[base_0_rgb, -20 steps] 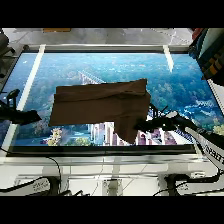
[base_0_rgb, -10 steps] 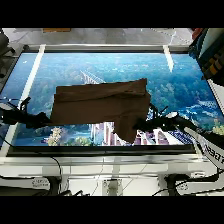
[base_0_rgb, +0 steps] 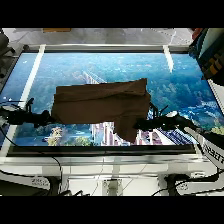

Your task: Fold the clothes and pants, and hang the long-sleeved shirts on hangers.

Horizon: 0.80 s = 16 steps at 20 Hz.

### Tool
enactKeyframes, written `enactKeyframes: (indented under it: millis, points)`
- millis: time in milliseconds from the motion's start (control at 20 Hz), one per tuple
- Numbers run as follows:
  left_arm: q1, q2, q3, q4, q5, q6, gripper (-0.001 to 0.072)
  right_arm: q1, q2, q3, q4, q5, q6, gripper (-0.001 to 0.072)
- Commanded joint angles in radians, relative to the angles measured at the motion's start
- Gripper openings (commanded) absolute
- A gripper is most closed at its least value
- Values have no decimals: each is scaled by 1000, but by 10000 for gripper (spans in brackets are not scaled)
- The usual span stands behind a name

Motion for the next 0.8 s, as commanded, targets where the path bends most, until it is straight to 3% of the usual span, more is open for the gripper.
enactKeyframes:
  millis: [0,350,550,750]
  points:
    - [1,41,19,-176,-7,85,13,-2,55,60,8,25,-6,9]
    - [1,284,85,-190,-22,133,13,-56,330,161,-49,27,45,10]
    - [1,380,77,-172,-140,157,12,-56,433,161,-90,114,86,10]
    - [11,469,-19,-161,-135,159,12,-56,518,161,-106,158,86,10]
